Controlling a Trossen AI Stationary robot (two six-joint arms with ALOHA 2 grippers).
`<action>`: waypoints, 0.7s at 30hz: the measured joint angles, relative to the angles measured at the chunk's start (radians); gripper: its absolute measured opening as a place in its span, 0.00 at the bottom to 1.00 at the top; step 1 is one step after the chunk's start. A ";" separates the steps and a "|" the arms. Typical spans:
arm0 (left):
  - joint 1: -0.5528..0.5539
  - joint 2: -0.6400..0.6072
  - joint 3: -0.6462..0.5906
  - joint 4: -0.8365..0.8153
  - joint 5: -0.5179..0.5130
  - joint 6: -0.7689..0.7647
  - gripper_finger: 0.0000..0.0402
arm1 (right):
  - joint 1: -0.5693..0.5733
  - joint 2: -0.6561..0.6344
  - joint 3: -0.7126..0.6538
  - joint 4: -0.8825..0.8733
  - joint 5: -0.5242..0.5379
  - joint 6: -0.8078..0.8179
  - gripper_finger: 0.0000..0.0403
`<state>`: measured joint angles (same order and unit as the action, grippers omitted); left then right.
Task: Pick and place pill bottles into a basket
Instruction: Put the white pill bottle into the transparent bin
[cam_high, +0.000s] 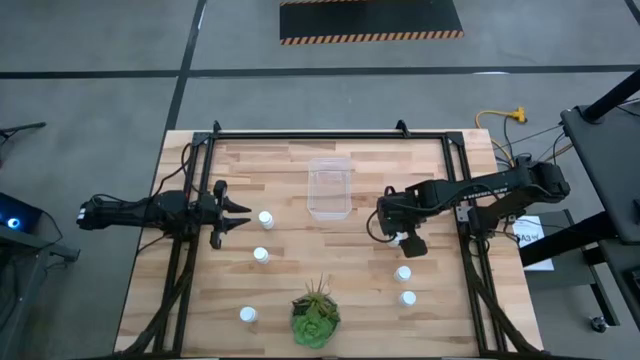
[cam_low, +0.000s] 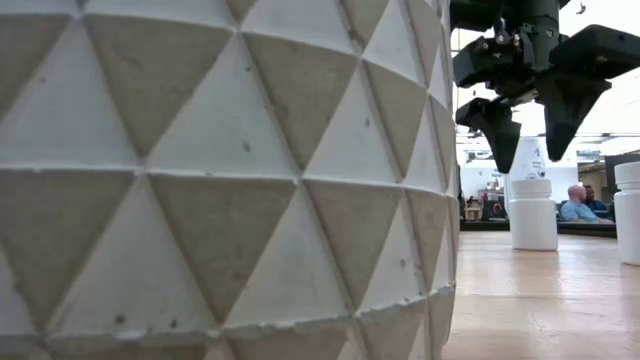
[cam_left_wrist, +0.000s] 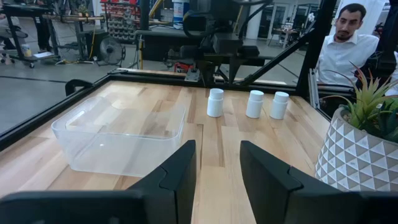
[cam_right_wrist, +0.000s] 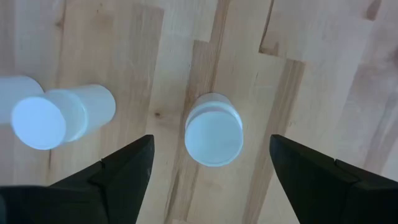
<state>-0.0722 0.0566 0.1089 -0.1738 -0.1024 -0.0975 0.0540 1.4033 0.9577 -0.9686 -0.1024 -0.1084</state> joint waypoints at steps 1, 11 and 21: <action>0.000 0.000 0.000 0.000 0.000 0.000 0.27 | 0.000 0.000 -0.012 0.012 0.000 0.000 0.75; 0.000 0.000 0.000 0.000 0.000 0.000 0.27 | 0.000 0.000 -0.059 0.076 0.000 -0.005 0.74; 0.000 0.000 0.000 0.000 0.000 0.000 0.27 | 0.000 0.006 -0.112 0.144 0.001 -0.034 0.71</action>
<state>-0.0720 0.0566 0.1089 -0.1740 -0.1020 -0.0975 0.0540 1.4097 0.8459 -0.8248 -0.1013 -0.1425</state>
